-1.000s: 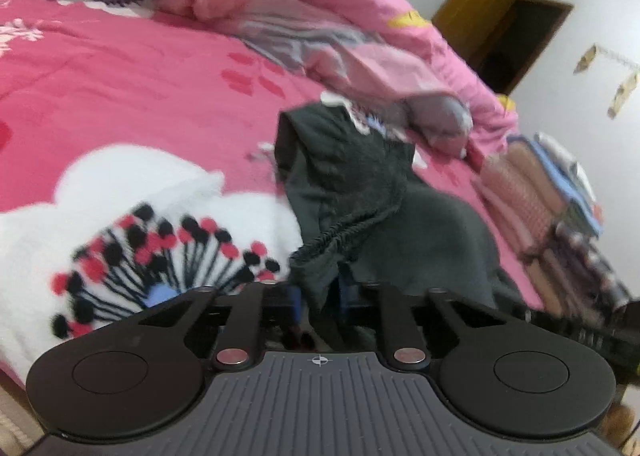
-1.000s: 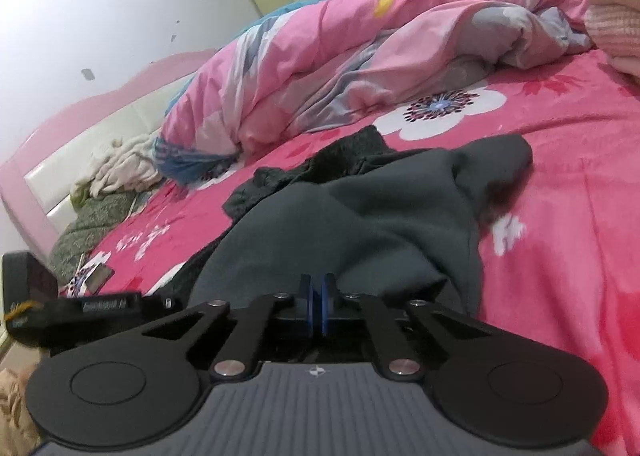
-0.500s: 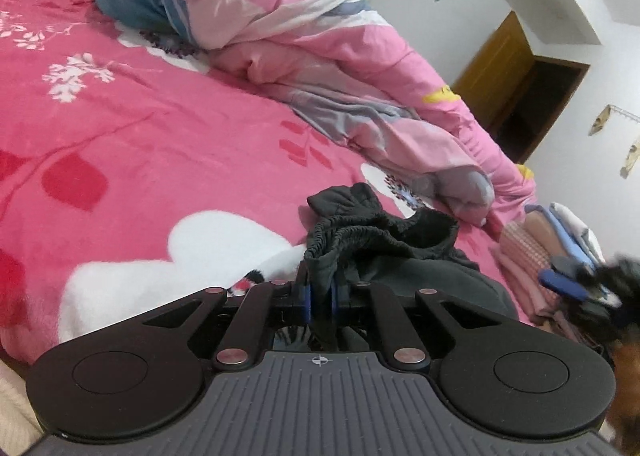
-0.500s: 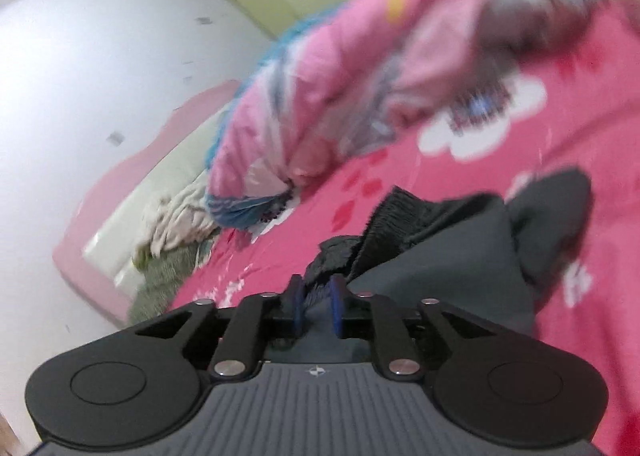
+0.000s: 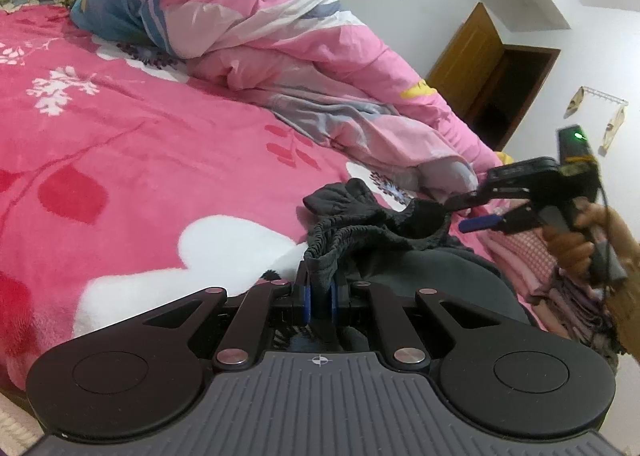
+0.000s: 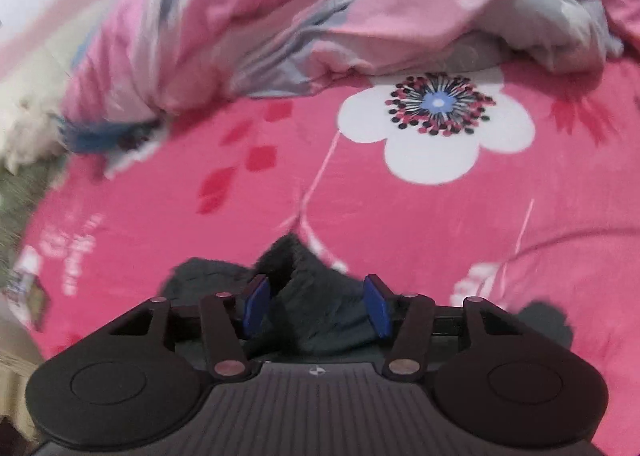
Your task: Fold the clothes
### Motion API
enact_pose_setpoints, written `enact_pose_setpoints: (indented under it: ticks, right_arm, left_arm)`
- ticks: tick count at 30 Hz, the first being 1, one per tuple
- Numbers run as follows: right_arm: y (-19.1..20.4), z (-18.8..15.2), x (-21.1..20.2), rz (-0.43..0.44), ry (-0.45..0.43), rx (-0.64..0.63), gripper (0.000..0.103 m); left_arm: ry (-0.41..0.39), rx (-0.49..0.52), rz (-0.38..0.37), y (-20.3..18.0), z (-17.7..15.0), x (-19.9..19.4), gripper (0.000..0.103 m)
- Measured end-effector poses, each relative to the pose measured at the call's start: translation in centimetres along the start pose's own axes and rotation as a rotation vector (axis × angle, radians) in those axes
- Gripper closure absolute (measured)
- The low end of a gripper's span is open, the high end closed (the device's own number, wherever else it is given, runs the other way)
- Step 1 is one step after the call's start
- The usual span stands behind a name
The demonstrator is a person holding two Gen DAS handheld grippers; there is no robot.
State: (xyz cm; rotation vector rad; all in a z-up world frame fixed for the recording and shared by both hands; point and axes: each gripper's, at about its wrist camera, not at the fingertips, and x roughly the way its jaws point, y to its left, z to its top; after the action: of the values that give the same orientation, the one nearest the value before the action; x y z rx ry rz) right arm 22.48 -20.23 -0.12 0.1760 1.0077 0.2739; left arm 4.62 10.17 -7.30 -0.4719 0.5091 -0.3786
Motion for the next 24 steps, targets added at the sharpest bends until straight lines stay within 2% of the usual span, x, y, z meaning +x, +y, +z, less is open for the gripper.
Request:
enact_pose_setpoints:
  ticks: [3,4,5,6,8,13,18,21,24]
  right_arm:
    - [0.6,0.6,2.4,-0.035,0.055,-0.062,0.053]
    - [0.8,0.7,3.4,-0.049,0.077,-0.08,0.064]
    - [0.8,0.8,4.0,-0.065,0.086,-0.089,0.088]
    - [0.8,0.7,4.5,-0.081,0.09,-0.095,0.098]
    - [1.0,0.9,4.9,-0.103,0.071,-0.104,0.099]
    - [4.1,3.1,1.9,-0.133,-0.118,-0.202,0.099]
    - [9.0,7.5,0.7,-0.16,-0.253,-0.339,0.099]
    - [12.1,10.4,1.5,-0.168,-0.302,-0.41,0.099]
    - [15.8,12.7,4.1,-0.172,-0.328,-0.498,0.099]
  left_arm:
    - [0.003,-0.005,-0.004,0.3,-0.1,0.3,0.096]
    - [0.004,-0.007,-0.006,0.4,-0.1,0.3,0.096]
    - [0.004,-0.009,-0.008,0.4,-0.1,0.4,0.096]
    - [0.002,-0.011,-0.013,0.4,0.0,0.4,0.096]
    - [-0.001,-0.016,-0.021,0.4,0.2,0.5,0.096]
    - [-0.007,-0.027,-0.08,0.2,2.2,0.7,0.097]
    - [-0.043,-0.032,-0.095,0.7,6.2,1.0,0.097]
    - [-0.041,-0.062,-0.074,2.3,8.4,1.7,0.097]
    - [-0.058,-0.091,-0.003,4.4,9.9,2.2,0.097]
